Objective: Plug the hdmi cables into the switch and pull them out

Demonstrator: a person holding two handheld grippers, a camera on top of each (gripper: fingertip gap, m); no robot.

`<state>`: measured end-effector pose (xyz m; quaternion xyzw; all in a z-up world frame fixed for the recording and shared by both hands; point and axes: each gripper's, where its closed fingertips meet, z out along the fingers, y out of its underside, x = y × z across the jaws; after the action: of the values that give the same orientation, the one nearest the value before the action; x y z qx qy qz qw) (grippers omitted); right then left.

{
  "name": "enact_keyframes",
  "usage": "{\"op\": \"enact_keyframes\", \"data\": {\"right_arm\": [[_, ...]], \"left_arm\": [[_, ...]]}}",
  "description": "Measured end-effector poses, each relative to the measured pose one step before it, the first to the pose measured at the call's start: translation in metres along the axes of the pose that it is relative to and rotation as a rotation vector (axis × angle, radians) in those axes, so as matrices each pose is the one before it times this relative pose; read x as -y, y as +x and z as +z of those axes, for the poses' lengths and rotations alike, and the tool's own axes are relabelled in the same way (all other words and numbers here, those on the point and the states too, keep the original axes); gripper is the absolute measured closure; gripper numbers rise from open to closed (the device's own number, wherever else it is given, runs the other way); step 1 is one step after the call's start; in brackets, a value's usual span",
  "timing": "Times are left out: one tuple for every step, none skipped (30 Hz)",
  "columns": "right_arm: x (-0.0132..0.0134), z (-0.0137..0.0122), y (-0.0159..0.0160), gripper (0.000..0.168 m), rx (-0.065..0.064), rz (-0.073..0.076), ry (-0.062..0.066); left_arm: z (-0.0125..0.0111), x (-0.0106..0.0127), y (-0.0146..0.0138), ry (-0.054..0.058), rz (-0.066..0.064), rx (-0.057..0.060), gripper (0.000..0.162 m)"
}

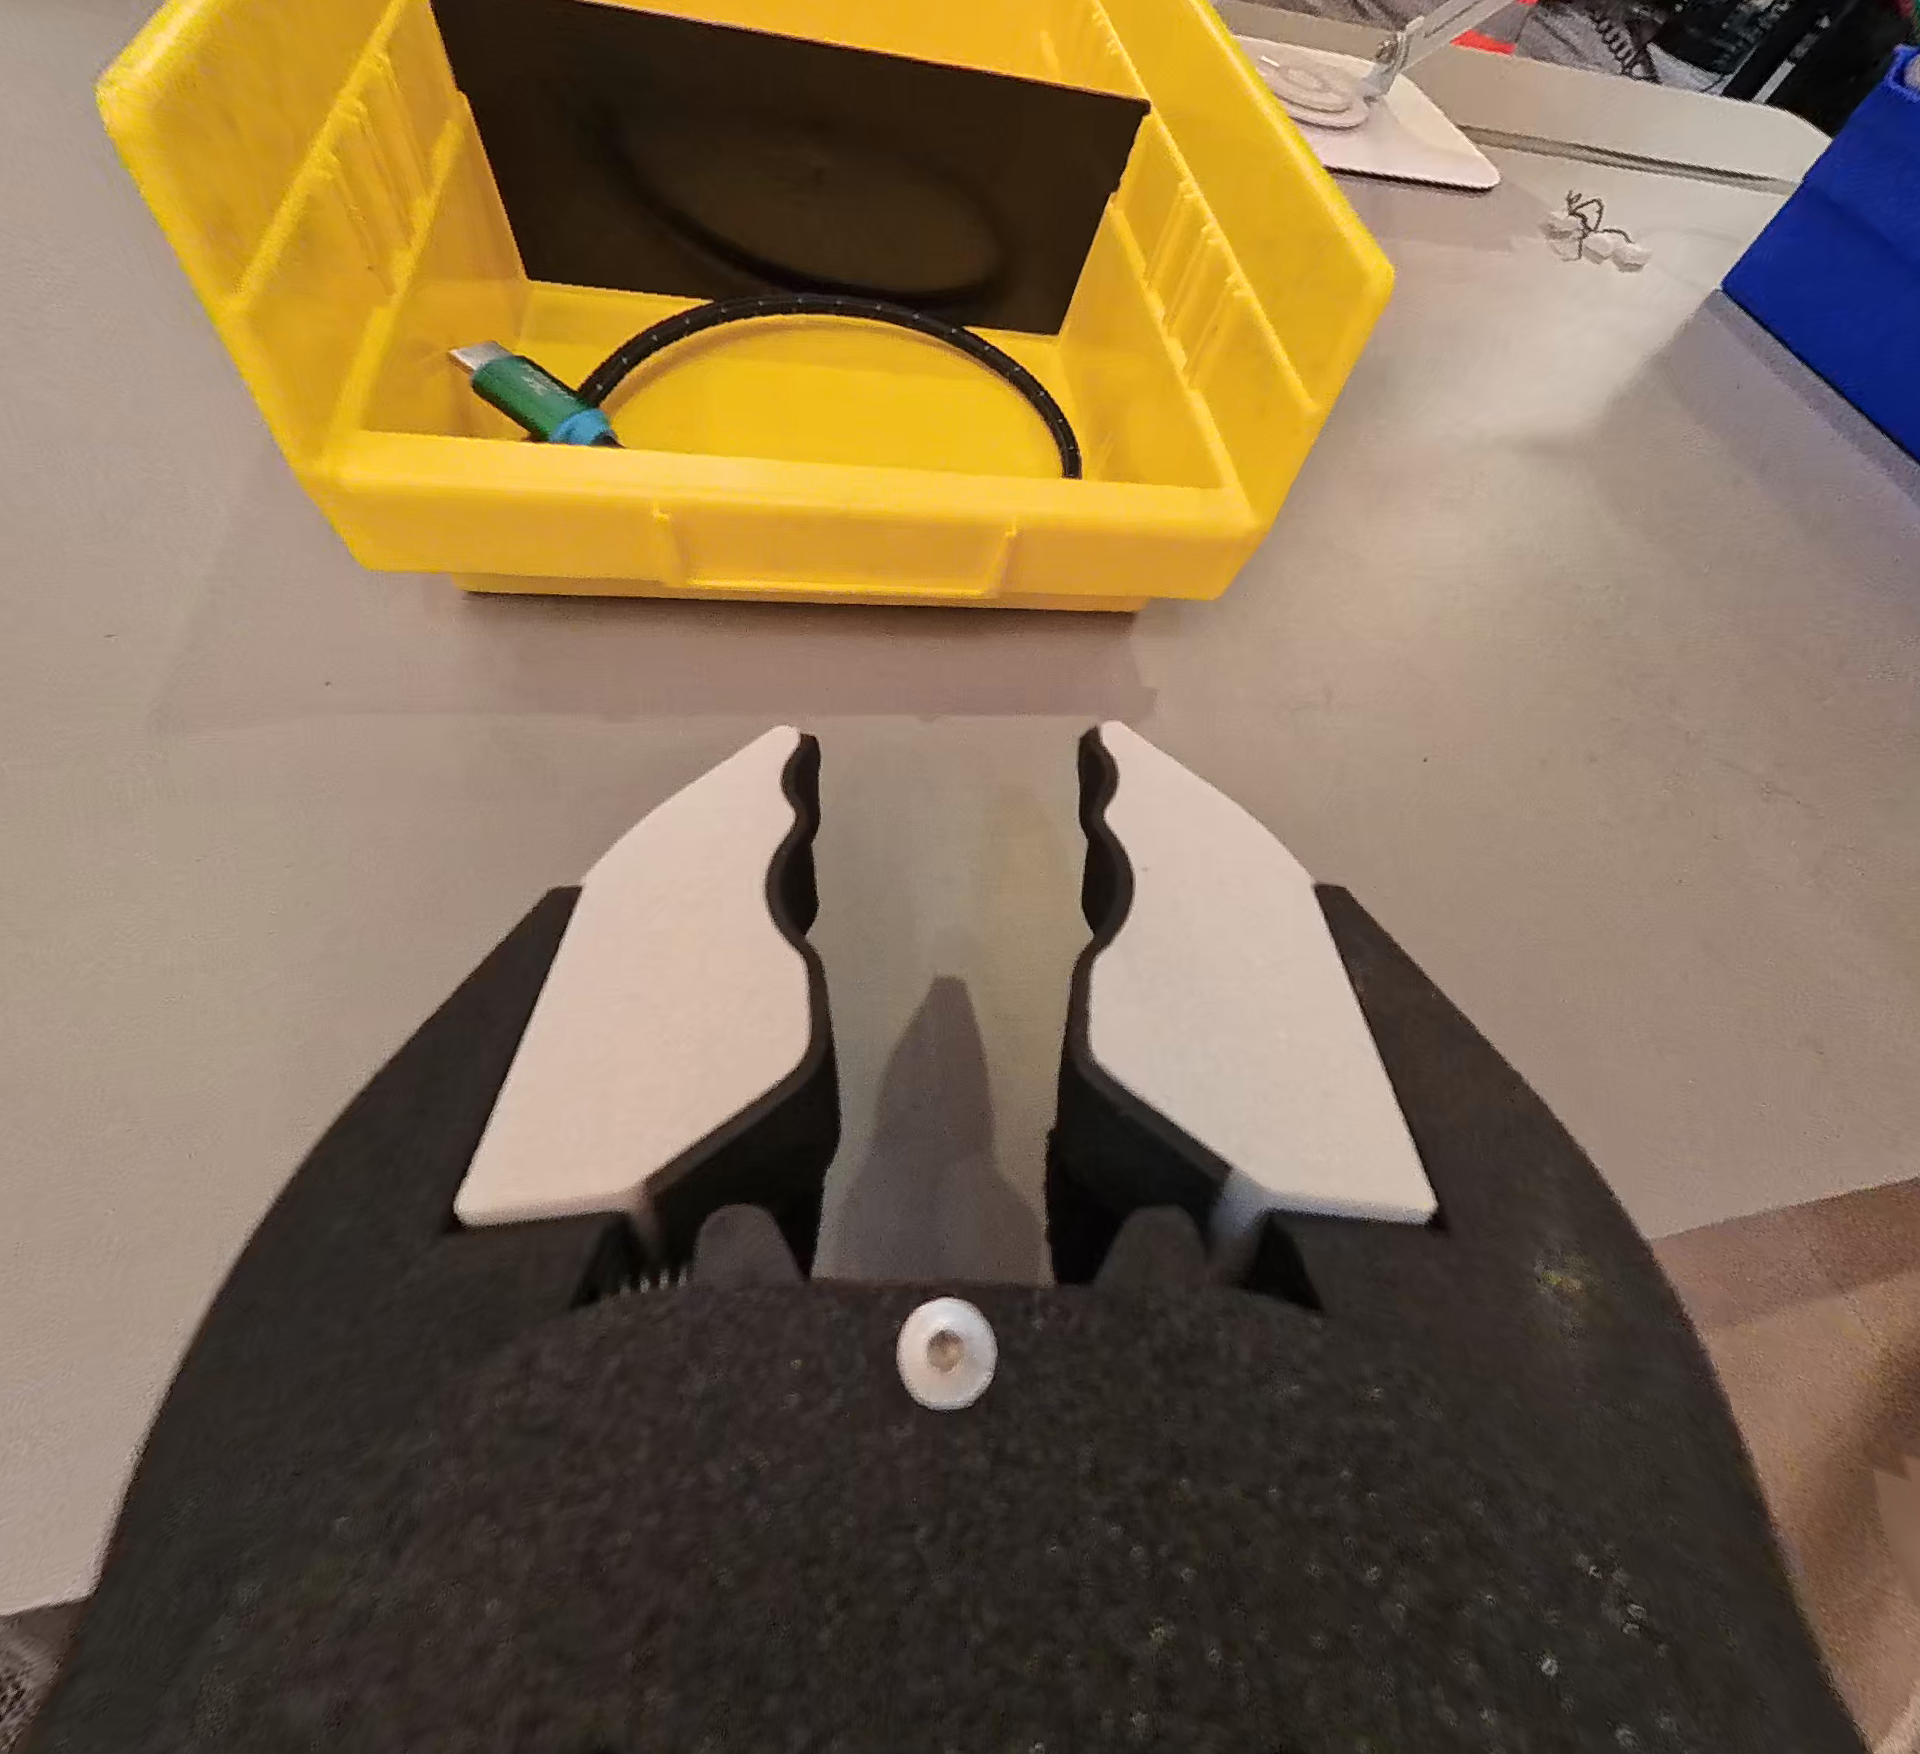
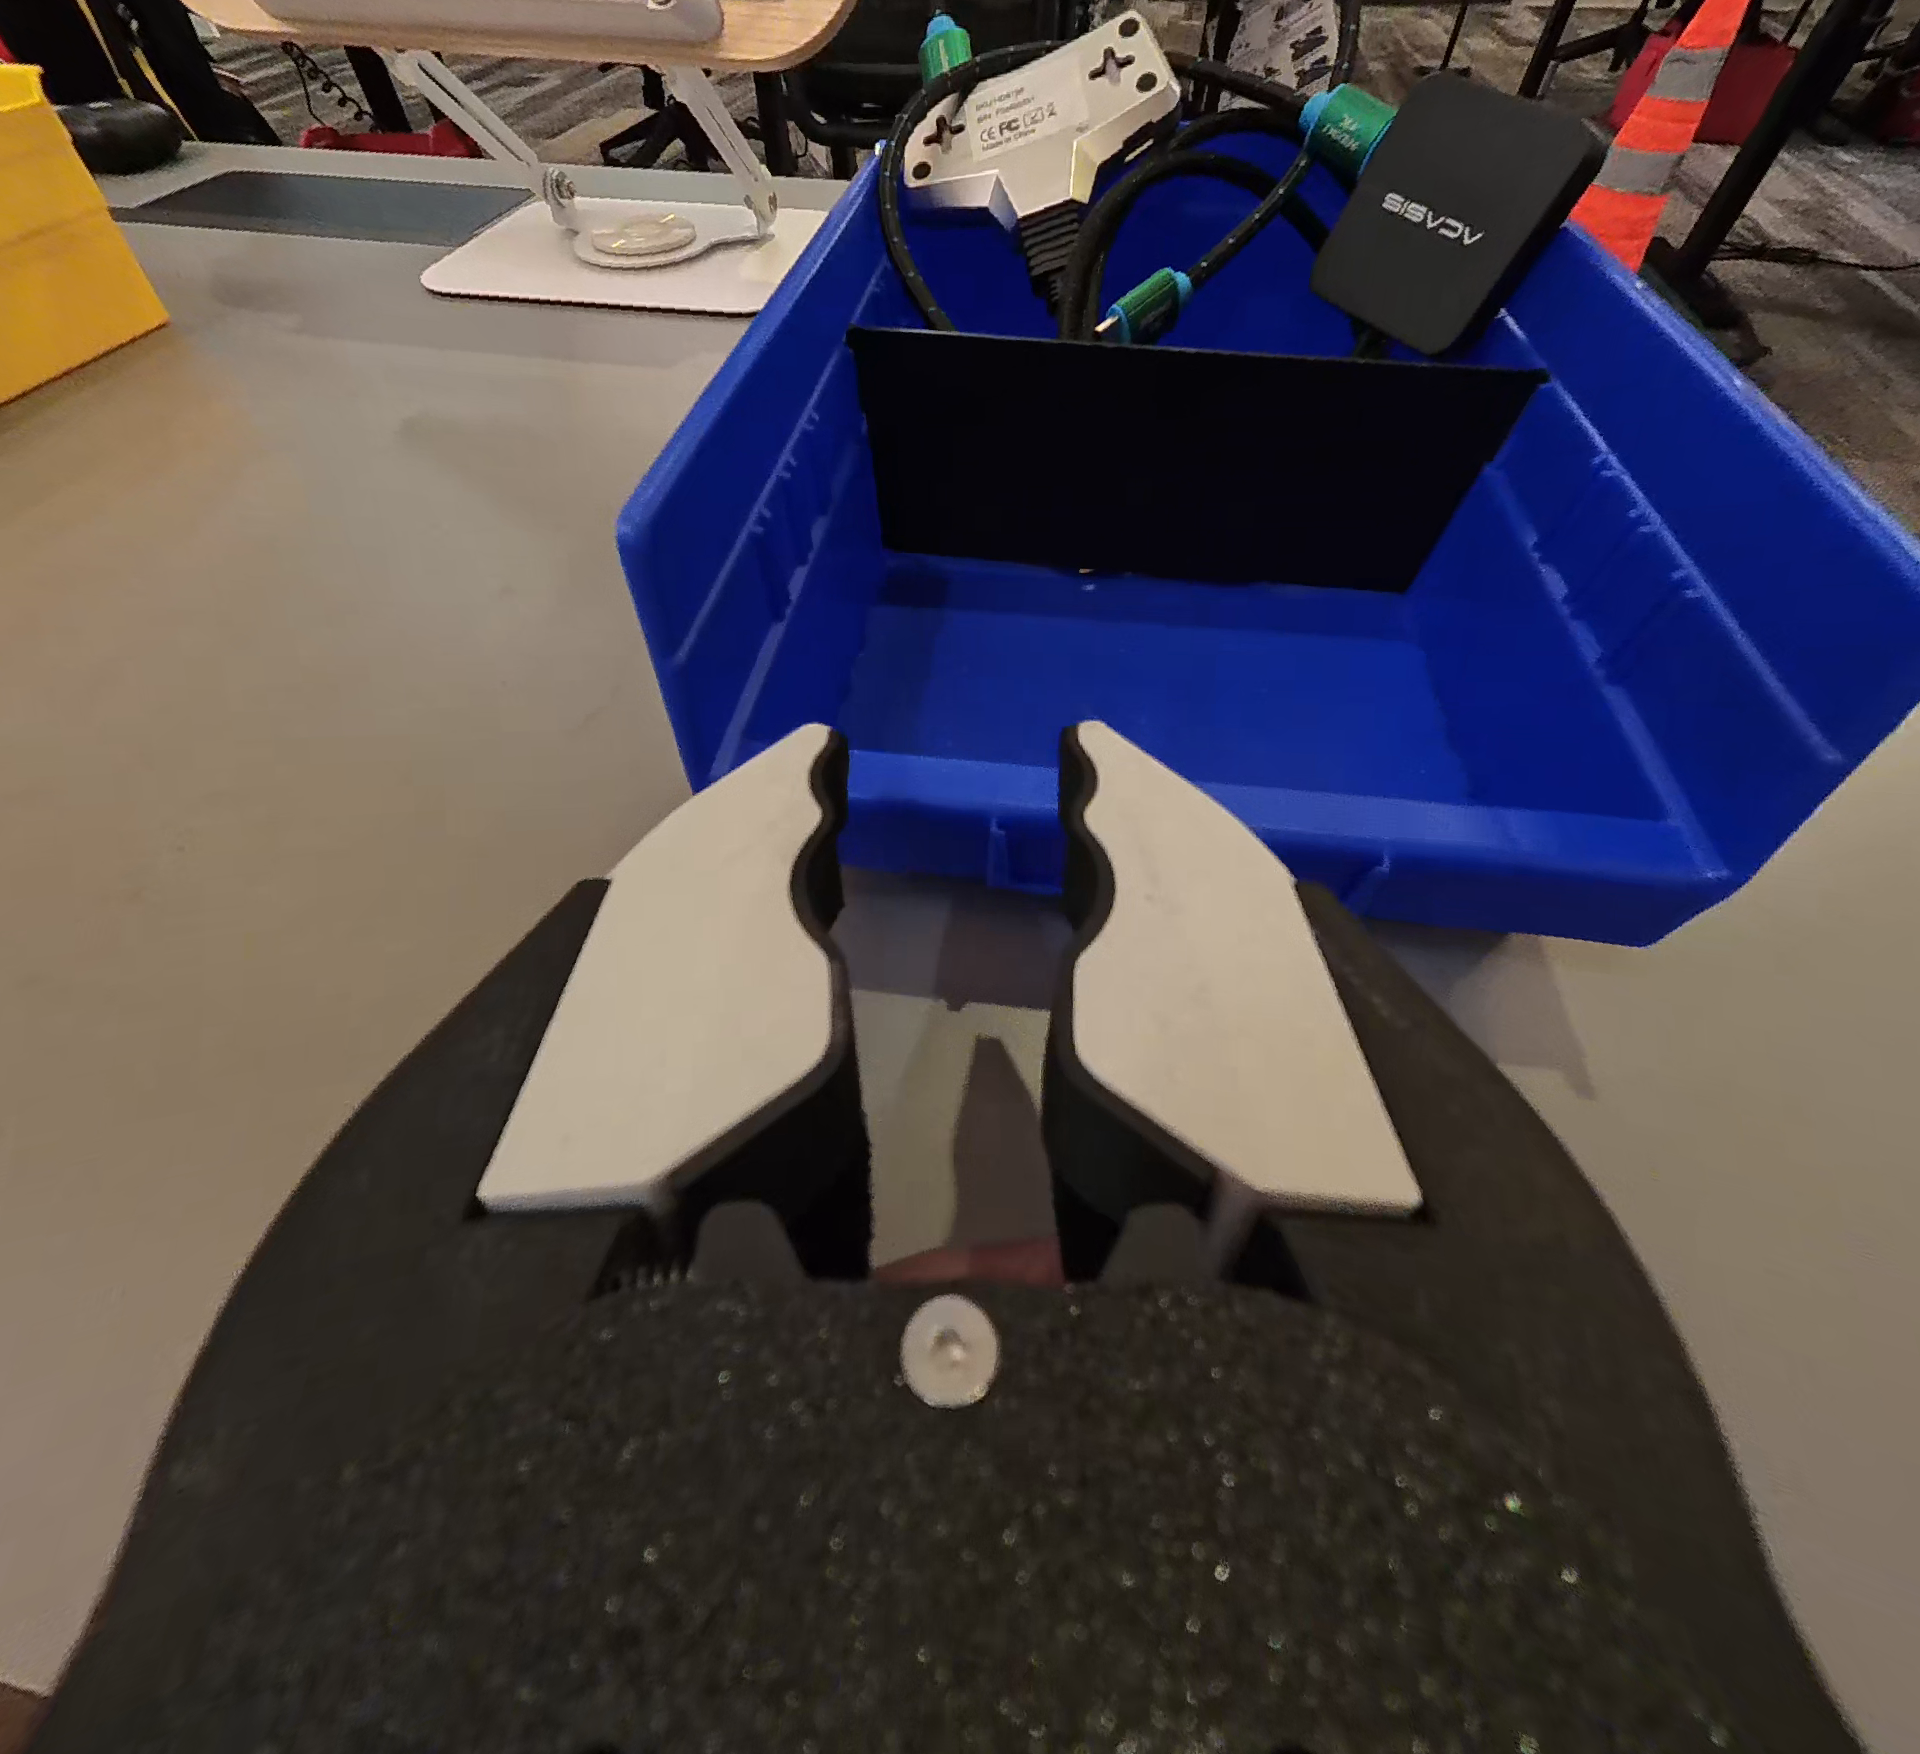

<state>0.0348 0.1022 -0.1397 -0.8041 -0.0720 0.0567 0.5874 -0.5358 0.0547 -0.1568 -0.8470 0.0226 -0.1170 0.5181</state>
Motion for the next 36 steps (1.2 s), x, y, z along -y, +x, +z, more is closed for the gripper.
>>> {"op": "enact_keyframes", "data": {"right_arm": [[0.00012, -0.00021, 0.00034, 0.130, -0.0038, -0.0027, 0.0007], [0.00027, -0.00023, -0.00024, 0.130, -0.0022, -0.0034, 0.0012], [-0.00009, 0.00013, -0.00022, 0.130, -0.0014, -0.0041, -0.0002], [-0.00018, 0.00008, -0.00034, 0.130, -0.0009, -0.0031, -0.0009], [0.00024, 0.00009, -0.00041, 0.130, 0.0010, -0.0001, 0.0009], [0.00061, 0.00008, -0.00039, 0.130, 0.0020, 0.0031, 0.0035], [0.00034, 0.00020, -0.00034, 0.130, 0.0031, 0.0051, 0.0016], [0.00017, 0.00023, -0.00078, 0.130, 0.0047, 0.0048, -0.0010], [0.00099, 0.00000, -0.00275, 0.128, 0.0109, 0.0004, 0.0015], [0.00252, 0.00014, -0.00660, 0.127, 0.0219, -0.0042, 0.0107], [0.00364, 0.00074, -0.01139, 0.125, 0.0375, -0.0062, 0.0195], [0.00350, 0.00258, -0.01470, 0.121, 0.0468, -0.0065, 0.0207], [0.00208, 0.00461, -0.01602, 0.117, 0.0492, -0.0077, 0.0110], [0.00080, 0.00585, -0.01561, 0.113, 0.0474, -0.0092, -0.0039], [0.00107, 0.00600, -0.01335, 0.107, 0.0359, -0.0088, -0.0083], [0.00198, 0.00564, -0.00726, 0.095, 0.0004, -0.0014, -0.0021], [0.00073, 0.00507, -0.00734, 0.093, 0.0109, 0.0023, -0.0025], [0.00101, 0.00381, -0.00821, 0.092, 0.0252, 0.0078, 0.0042], [0.00018, 0.00208, -0.01045, 0.092, 0.0482, 0.0033, -0.0036], [-0.00125, 0.00022, -0.01418, 0.106, 0.0793, 0.0002, -0.0132], [-0.00223, -0.00138, -0.02208, 0.122, 0.1342, -0.0068, -0.0188], [0.00028, -0.00061, -0.00777, 0.139, 0.0283, 0.0131, -0.0083], [0.00175, -0.00329, 0.00276, 0.126, -0.0484, 0.0047, 0.0021], [0.00451, -0.00691, 0.00411, 0.123, -0.0487, -0.0230, 0.0204], [0.00746, -0.01015, 0.00922, 0.122, -0.0733, -0.0258, 0.0390], [0.00884, -0.01241, 0.01609, 0.120, -0.1043, -0.0170, 0.0482], [0.00705, -0.01322, 0.02405, 0.116, -0.1362, -0.0093, 0.0399], [0.00407, -0.01157, 0.03061, 0.120, -0.1543, -0.0043, 0.0253], [0.00136, -0.00785, 0.03399, 0.123, -0.1519, 0.0029, 0.0056], [0.00067, -0.00378, 0.03126, 0.123, -0.1237, 0.0090, -0.0026], [0.00091, 0.00013, 0.02473, 0.123, -0.0844, 0.0026, 0.0031], [-0.00105, 0.00270, 0.02009, 0.123, -0.0691, -0.0001, -0.0022], [-0.00418, 0.00528, 0.01174, 0.124, -0.0302, 0.0036, -0.0138], [-0.00813, 0.00747, 0.00546, 0.124, -0.0047, 0.0022, -0.0327], [-0.00986, 0.00897, 0.00310, 0.121, -0.0069, 0.0080, -0.0442], [-0.01044, 0.00967, -0.00037, 0.120, 0.0035, 0.0015, -0.0510]], "left_arm": [[0.00002, 0.00026, 0.00249, -0.0021, -0.0068, -0.0106, 0.114], [-0.00015, 0.00096, 0.00304, 0.0016, -0.0074, -0.0136, 0.114], [-0.00030, 0.00116, 0.00249, 0.0037, -0.0007, -0.0084, 0.114], [-0.00006, 0.00065, 0.00138, 0.0019, 0.0073, -0.0011, 0.114], [0.00001, -0.00014, 0.00043, -0.0014, 0.0105, 0.0035, 0.115], [0.00009, -0.00047, 0.00020, -0.0034, 0.0104, 0.0040, 0.115], [0.00012, -0.00051, 0.00038, -0.0037, 0.0082, 0.0014, 0.115], [0.00002, -0.00002, 0.00060, -0.0007, 0.0054, 0.0002, 0.115], [-0.00020, 0.00065, 0.00083, 0.0031, 0.0061, 0.0000, 0.115], [-0.00007, 0.00098, 0.00134, 0.0045, 0.0092, -0.0017, 0.115], [0.00011, 0.00110, 0.00193, 0.0038, 0.0128, -0.0014, 0.115], [0.00045, 0.00116, 0.00260, 0.0028, 0.0168, -0.0009, 0.115], [0.00088, 0.00099, 0.00410, 0.0016, 0.0232, -0.0052, 0.115], [0.00162, 0.00080, 0.00588, -0.0008, 0.0282, -0.0093, 0.115], [0.00216, 0.00074, 0.00737, -0.0031, 0.0326, -0.0122, 0.114], [0.00276, 0.00110, 0.00898, -0.0023, 0.0364, -0.0137, 0.114], [0.00383, 0.00139, 0.01035, -0.0014, 0.0367, -0.0133, 0.114], [0.00510, 0.00230, 0.01228, 0.0007, 0.0283, -0.0164, 0.115], [0.00694, 0.00392, 0.01599, 0.0070, 0.0111, -0.0315, 0.115], [0.00926, 0.00486, 0.02099, 0.0080, 0.0013, -0.0590, 0.114], [0.01140, 0.00497, 0.02320, 0.0005, -0.0051, -0.0726, 0.113], [0.01315, 0.00556, 0.02216, -0.0045, -0.0145, -0.0654, 0.109], [0.01464, 0.00816, 0.02352, 0.0034, -0.0174, -0.0732, 0.104], [0.01613, 0.00928, 0.02390, 0.0056, -0.0026, -0.0753, 0.099], [0.01762, 0.00926, 0.01935, -0.0003, 0.0197, -0.0491, 0.096], [0.01849, 0.01032, 0.01413, 0.0004, 0.0317, -0.0174, 0.094], [0.01907, 0.01202, 0.01124, 0.0109, 0.0315, -0.0020, 0.094], [0.01951, 0.01159, 0.01014, 0.0120, 0.0317, -0.0033, 0.094], [0.01996, 0.00915, 0.00933, -0.0016, 0.0223, -0.0063, 0.094], [0.02008, 0.00480, 0.00557, -0.0323, 0.0098, 0.0064, 0.102], [0.02012, 0.00495, 0.00171, -0.0306, -0.0211, 0.0216, 0.113], [0.01908, 0.00858, 0.00929, 0.0041, -0.0441, -0.0387, 0.109], [0.01778, 0.00617, 0.00985, -0.0001, -0.0538, -0.0487, 0.108], [0.01675, 0.00162, 0.00747, -0.0218, -0.0385, -0.0291, 0.107], [0.01535, -0.00082, 0.00576, -0.0280, -0.0090, -0.0121, 0.103], [0.01310, -0.00178, 0.00238, -0.0238, 0.0055, 0.0111, 0.102]]}}
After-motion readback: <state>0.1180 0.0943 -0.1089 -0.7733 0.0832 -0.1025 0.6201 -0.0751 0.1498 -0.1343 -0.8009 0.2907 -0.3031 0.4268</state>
